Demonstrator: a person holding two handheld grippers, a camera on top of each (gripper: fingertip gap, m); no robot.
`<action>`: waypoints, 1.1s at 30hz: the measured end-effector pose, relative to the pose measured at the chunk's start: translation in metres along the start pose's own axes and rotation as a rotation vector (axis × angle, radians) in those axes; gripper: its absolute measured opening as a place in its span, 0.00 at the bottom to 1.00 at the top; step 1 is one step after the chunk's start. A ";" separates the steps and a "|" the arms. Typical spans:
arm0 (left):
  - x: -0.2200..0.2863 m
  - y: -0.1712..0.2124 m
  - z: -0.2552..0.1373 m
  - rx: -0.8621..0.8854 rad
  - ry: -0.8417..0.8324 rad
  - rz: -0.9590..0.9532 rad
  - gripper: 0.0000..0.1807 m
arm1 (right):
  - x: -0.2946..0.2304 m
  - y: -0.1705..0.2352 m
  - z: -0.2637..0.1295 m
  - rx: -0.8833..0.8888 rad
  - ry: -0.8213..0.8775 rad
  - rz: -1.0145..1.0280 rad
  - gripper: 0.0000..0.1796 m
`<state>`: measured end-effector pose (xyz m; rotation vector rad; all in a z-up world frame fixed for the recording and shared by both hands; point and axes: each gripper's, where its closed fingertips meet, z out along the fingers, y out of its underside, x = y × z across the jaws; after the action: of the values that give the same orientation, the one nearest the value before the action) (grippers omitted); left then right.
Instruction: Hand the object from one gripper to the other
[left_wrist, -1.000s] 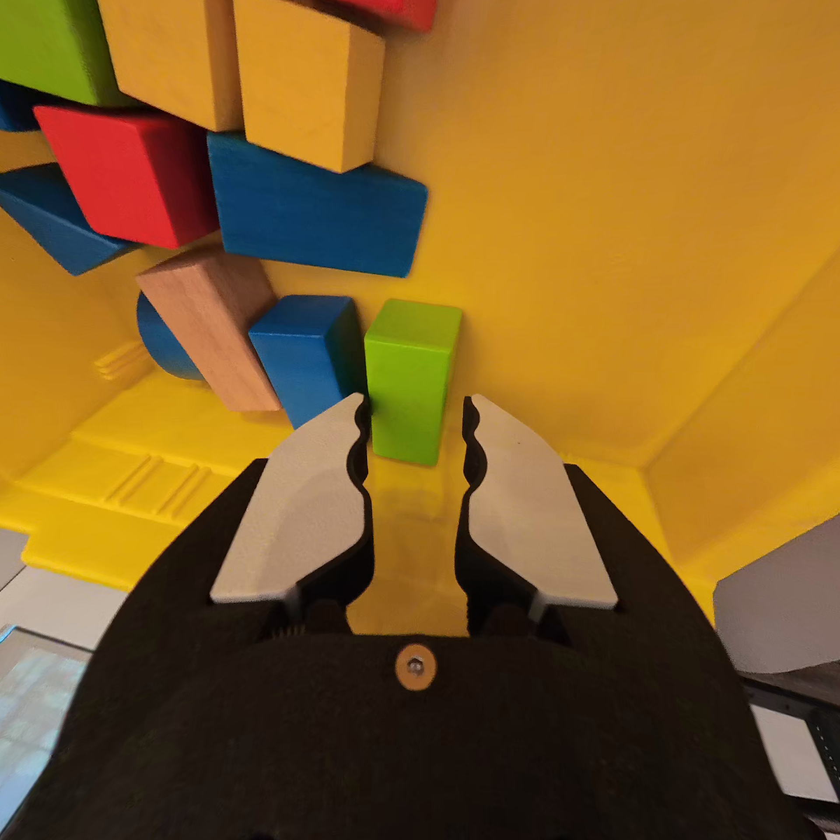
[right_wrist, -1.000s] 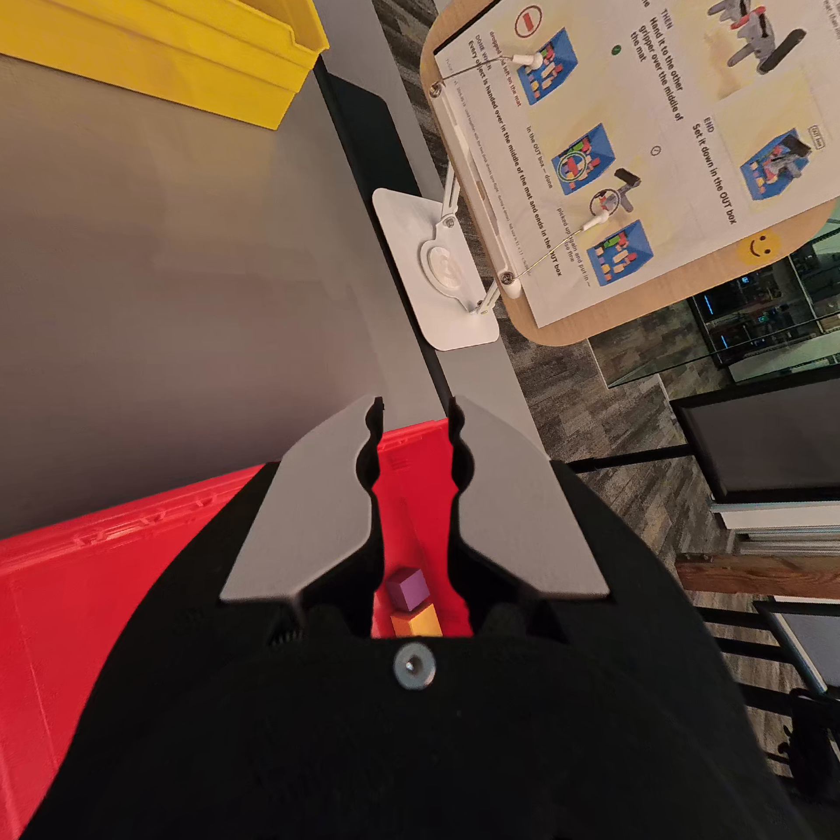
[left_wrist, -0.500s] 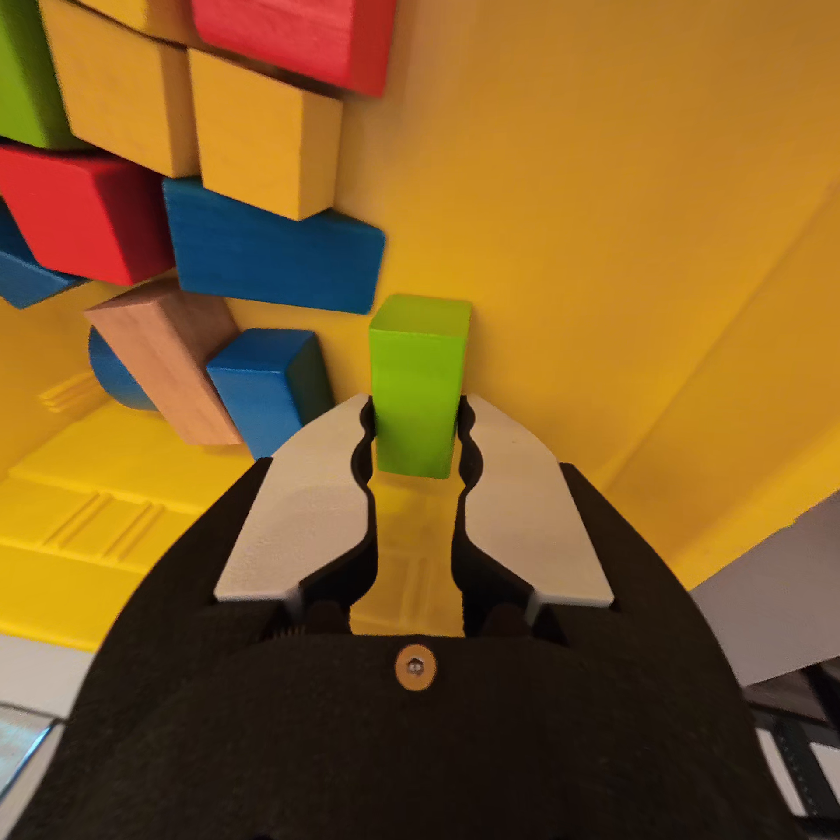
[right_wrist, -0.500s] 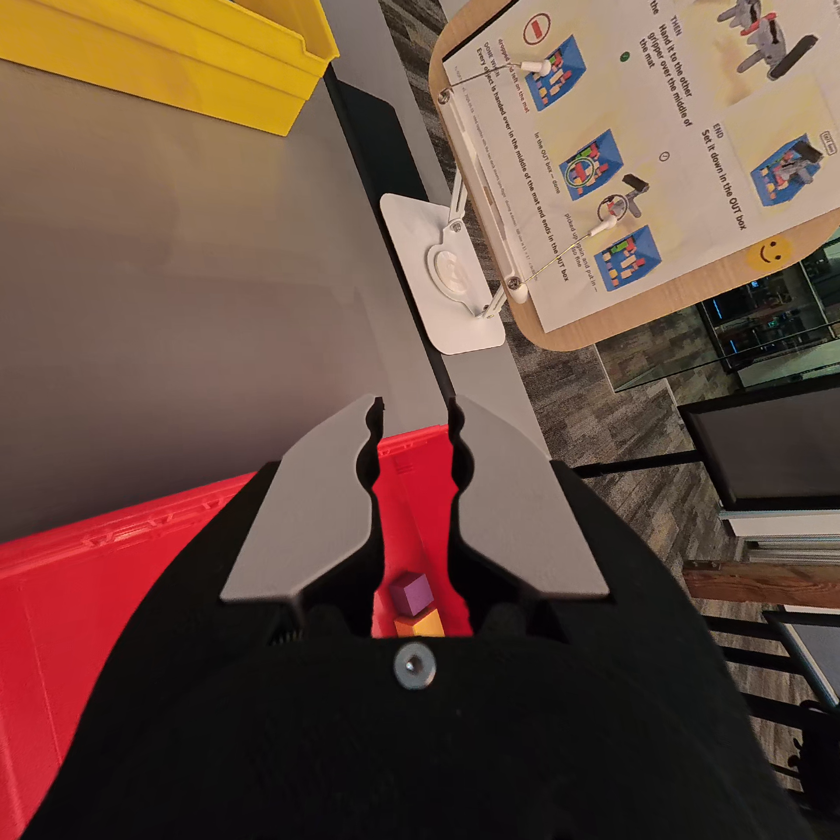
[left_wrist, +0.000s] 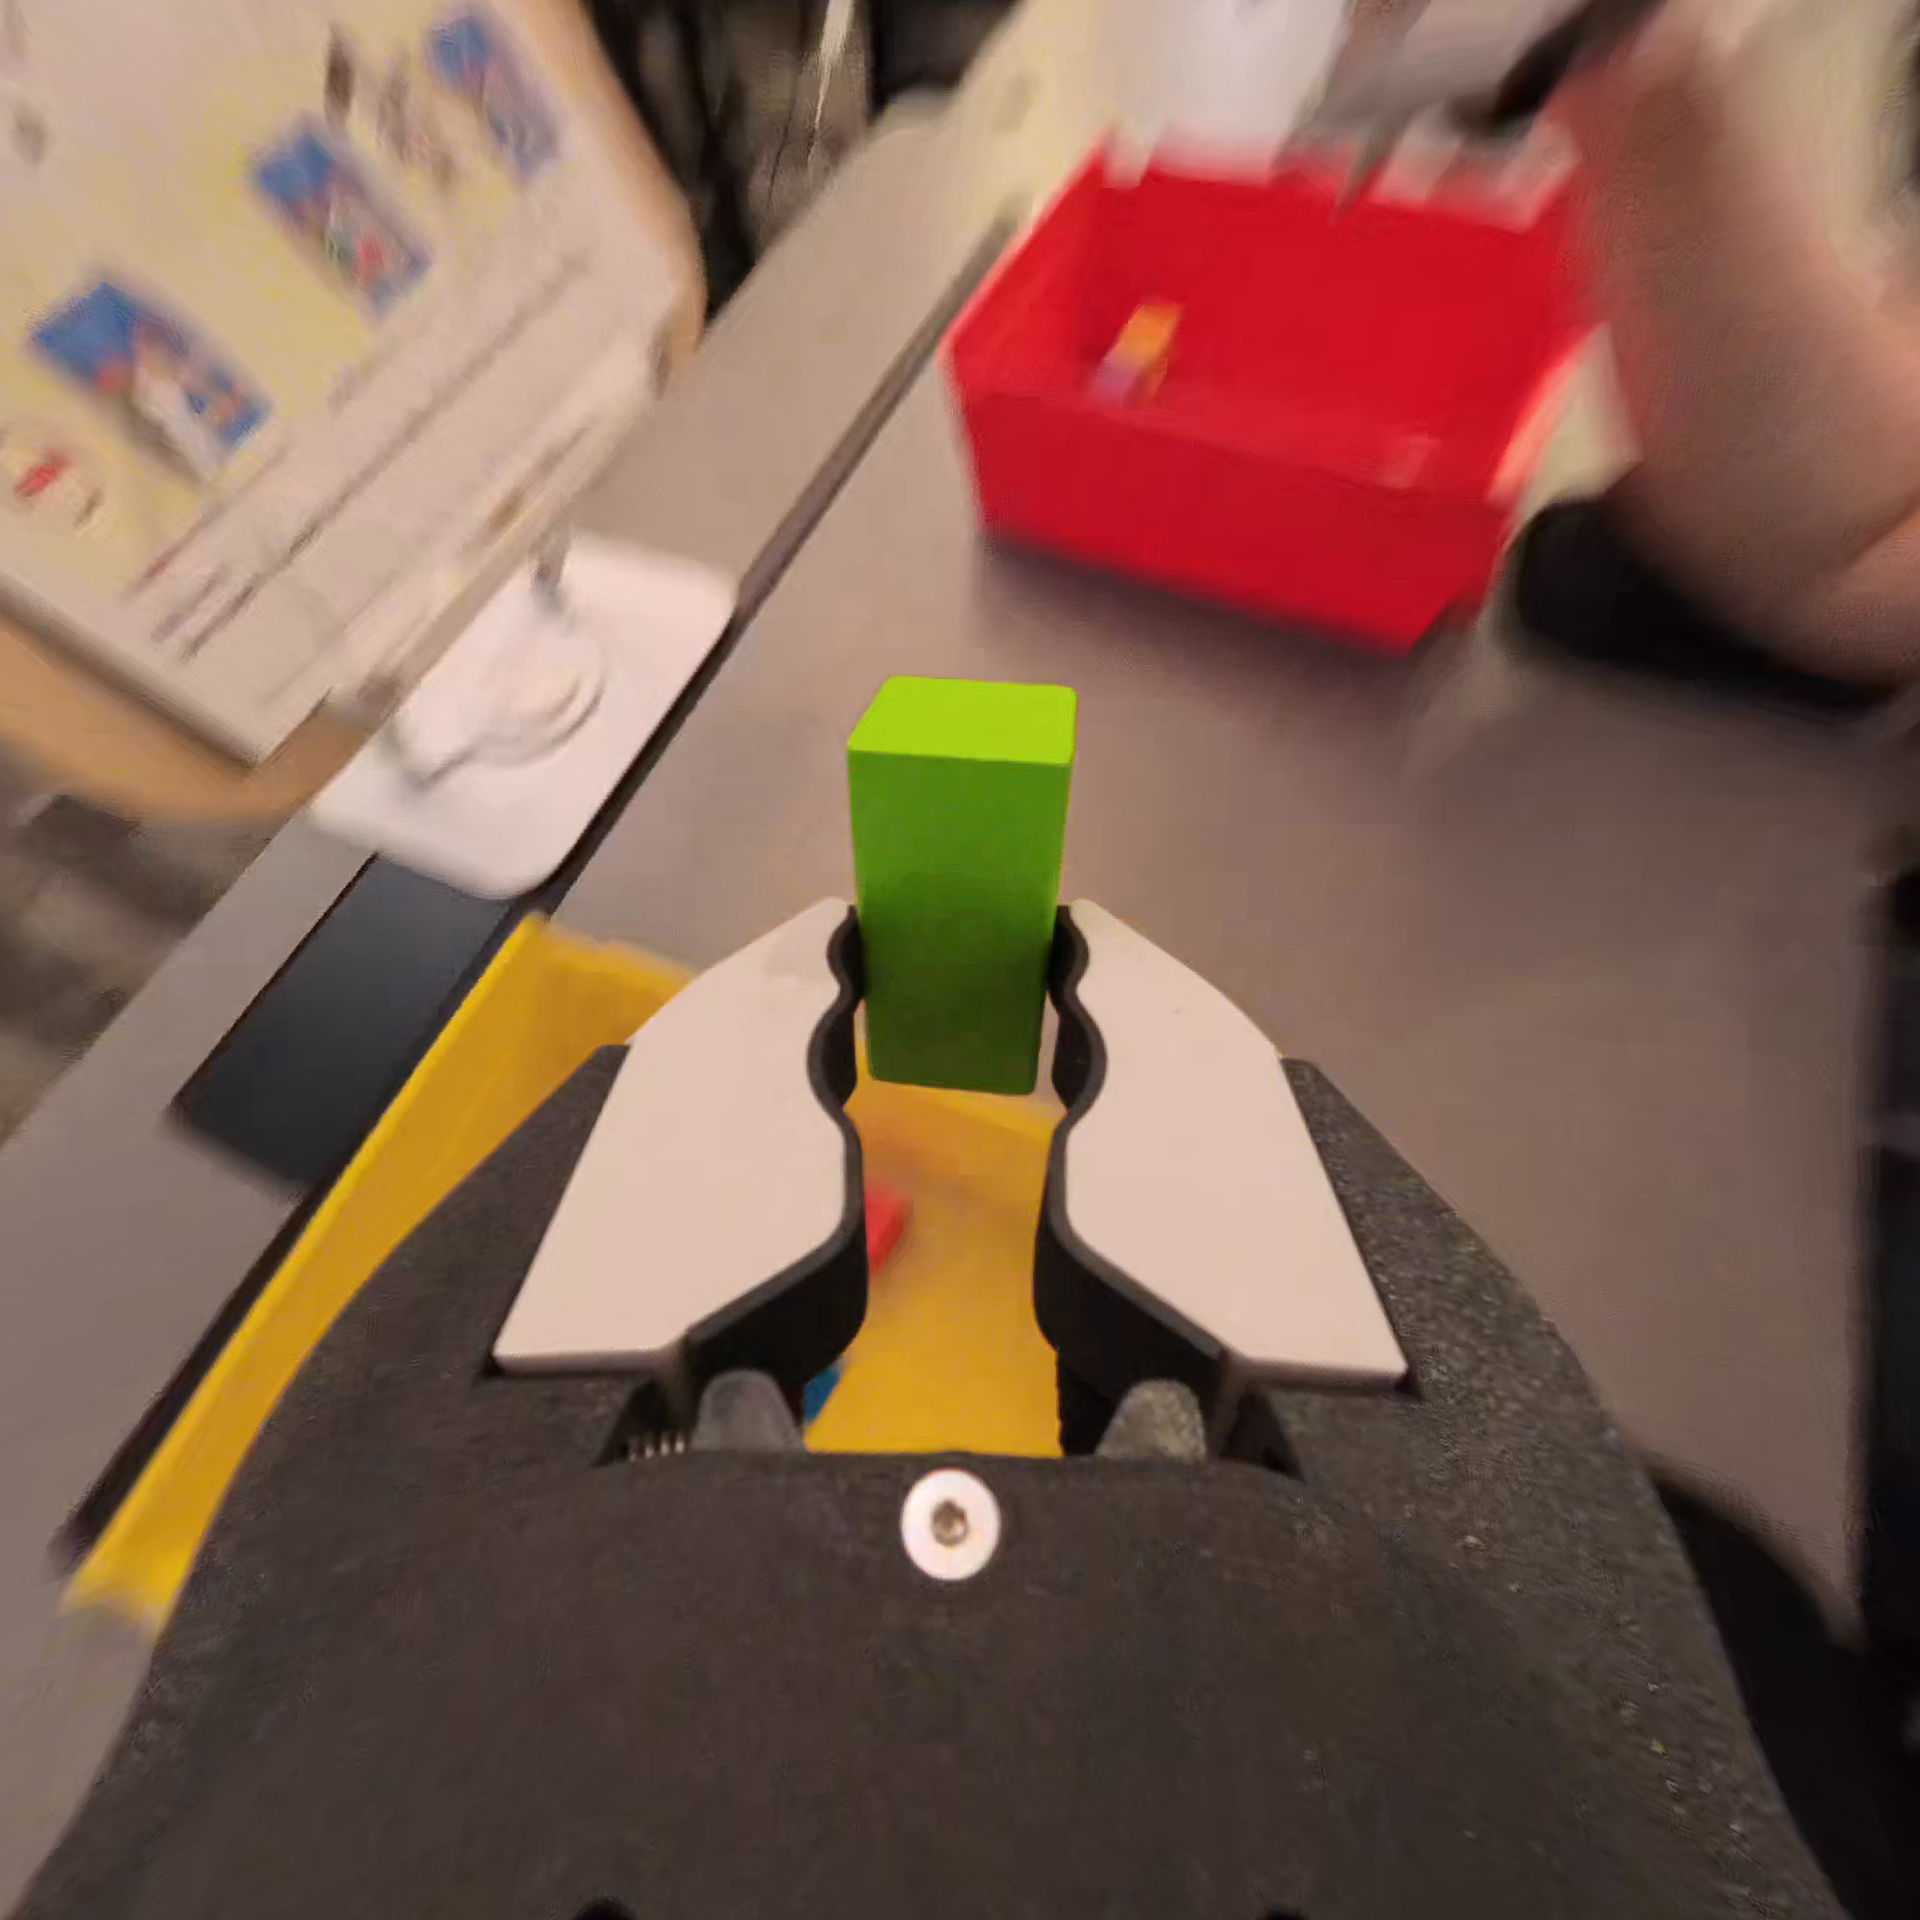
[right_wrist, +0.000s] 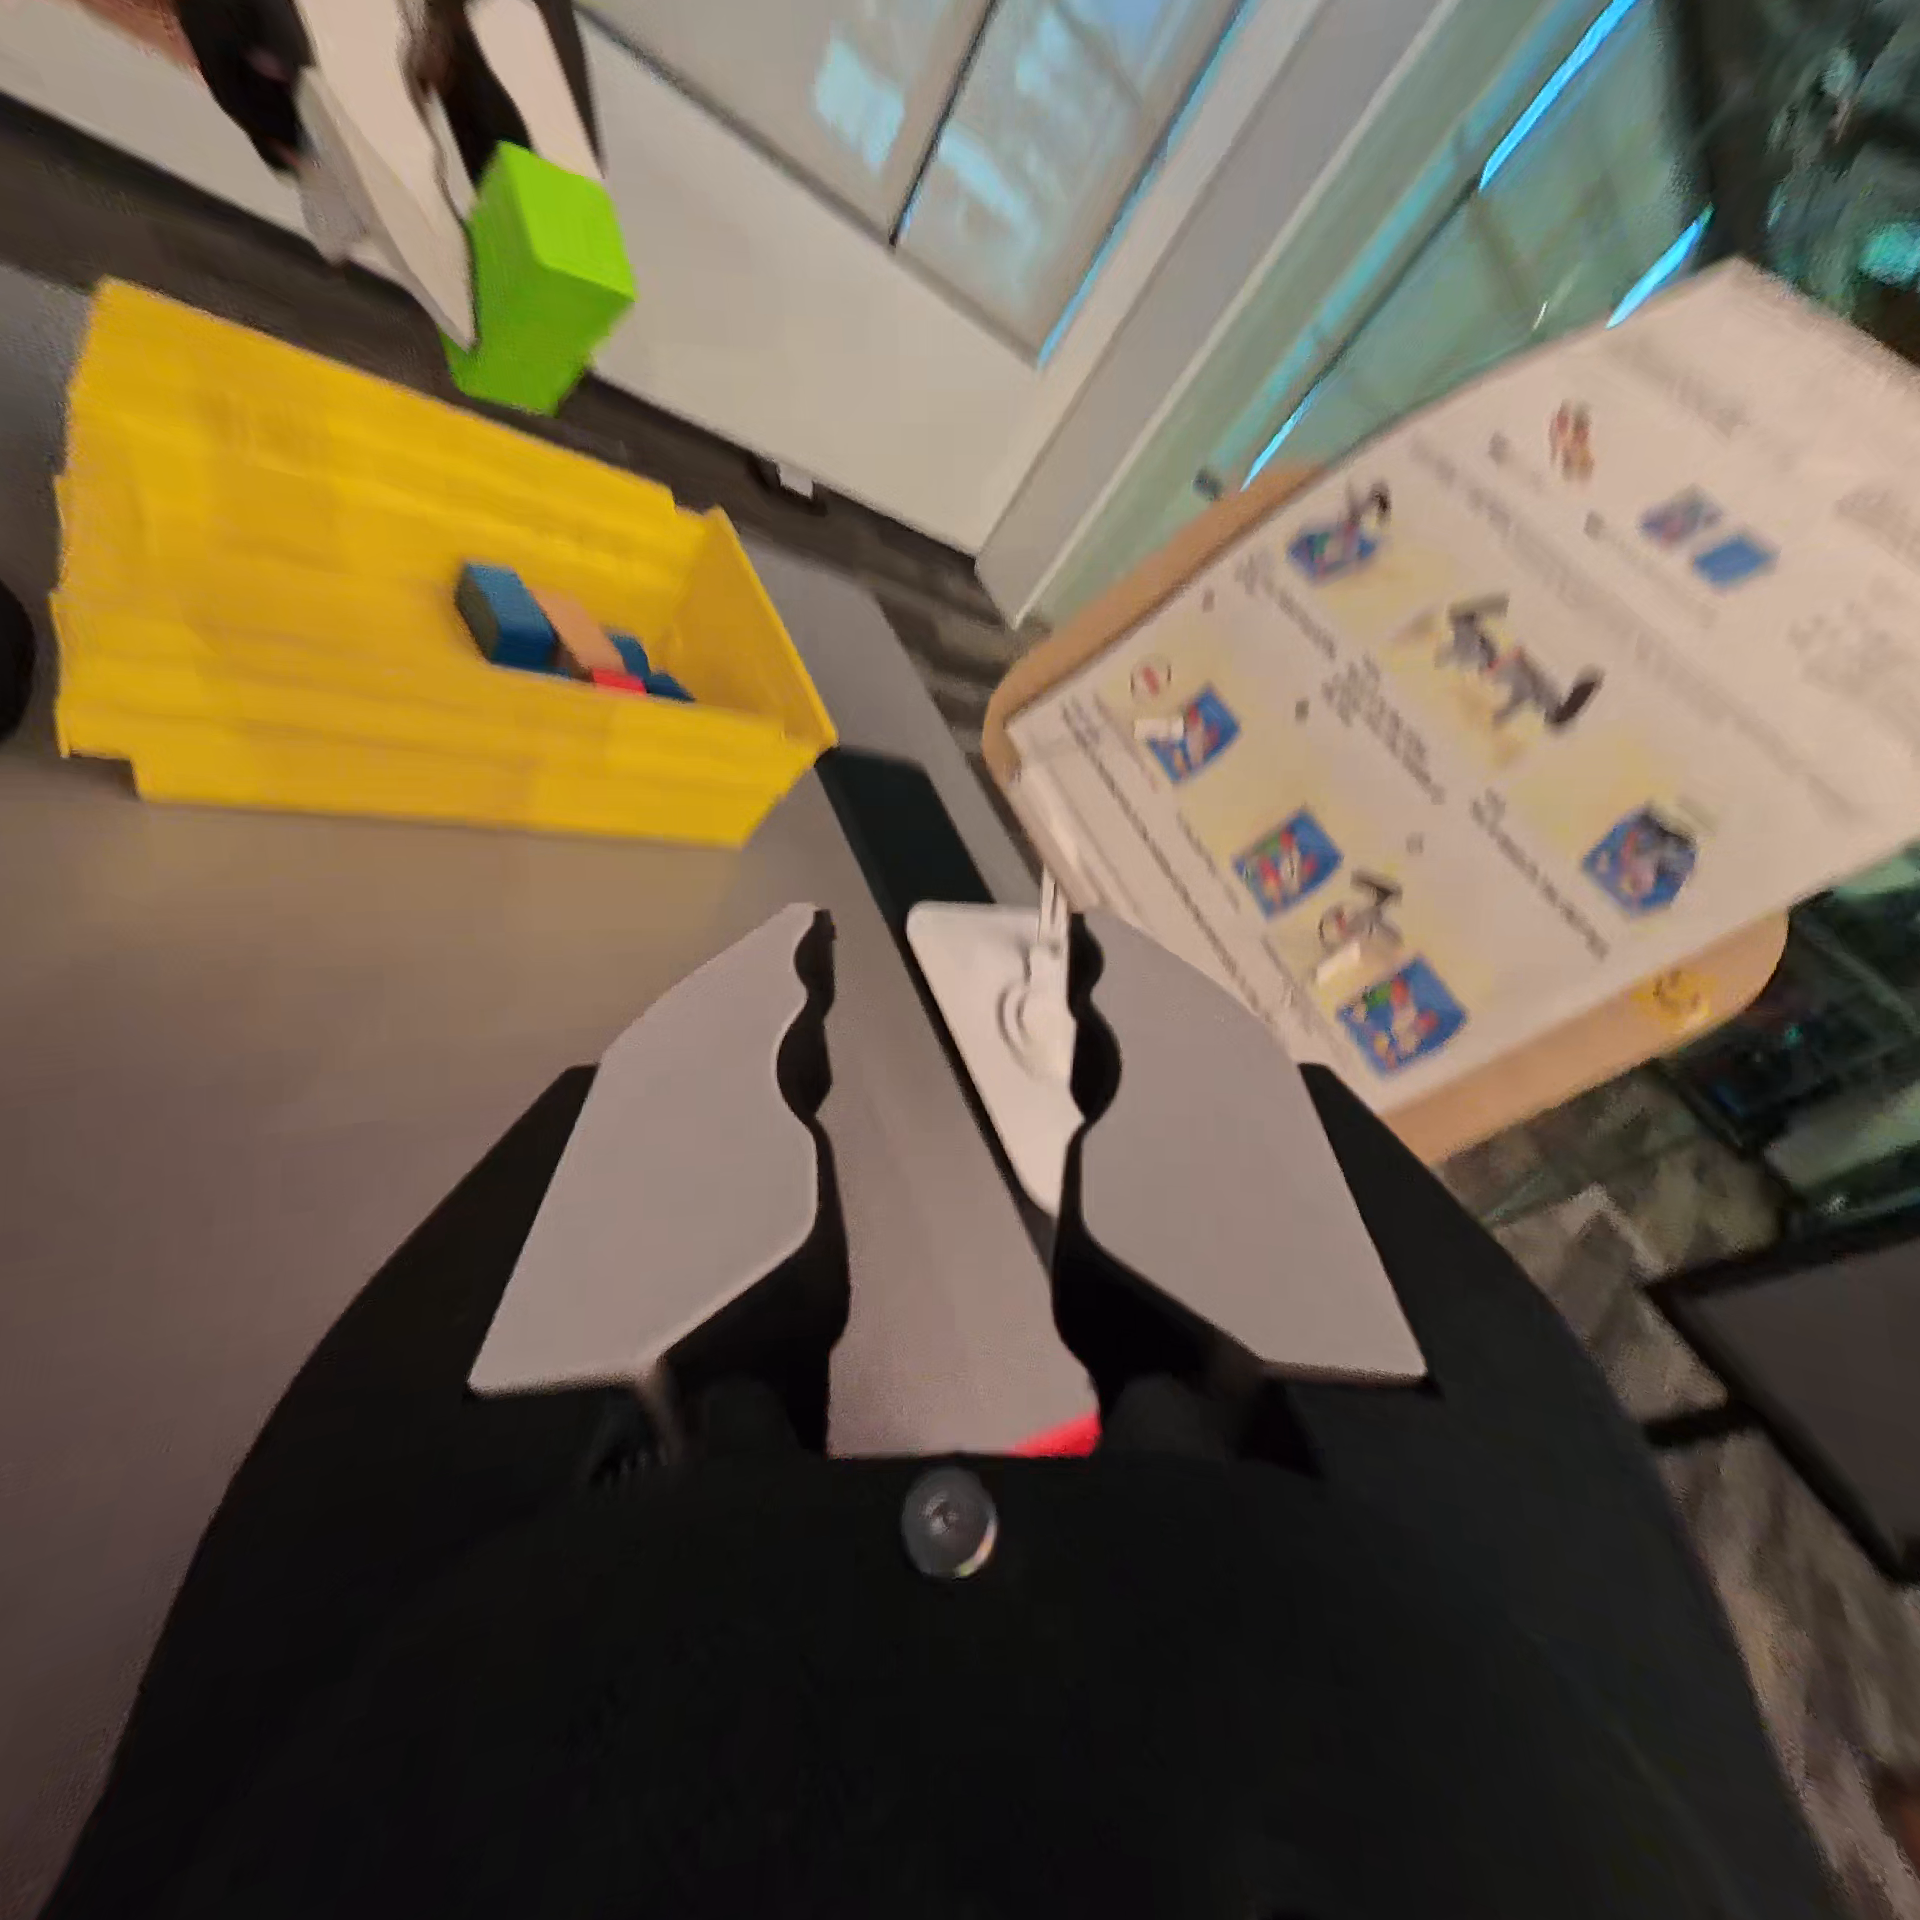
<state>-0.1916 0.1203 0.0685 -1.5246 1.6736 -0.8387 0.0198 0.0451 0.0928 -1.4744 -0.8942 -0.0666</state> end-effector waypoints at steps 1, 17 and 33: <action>0.014 -0.022 0.006 0.085 0.058 -0.042 0.19 | -0.005 -0.013 0.003 0.043 0.015 -0.035 0.27; 0.118 -0.108 0.081 0.264 0.624 -0.336 0.19 | -0.071 -0.083 0.010 0.232 0.078 -0.445 0.39; 0.103 -0.102 0.085 0.313 0.621 -0.324 0.23 | -0.067 -0.062 0.019 0.072 0.016 -0.361 0.39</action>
<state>-0.0708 0.0078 0.1004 -1.4103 1.6059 -1.8014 -0.0693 0.0205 0.1037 -1.2311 -1.1296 -0.3092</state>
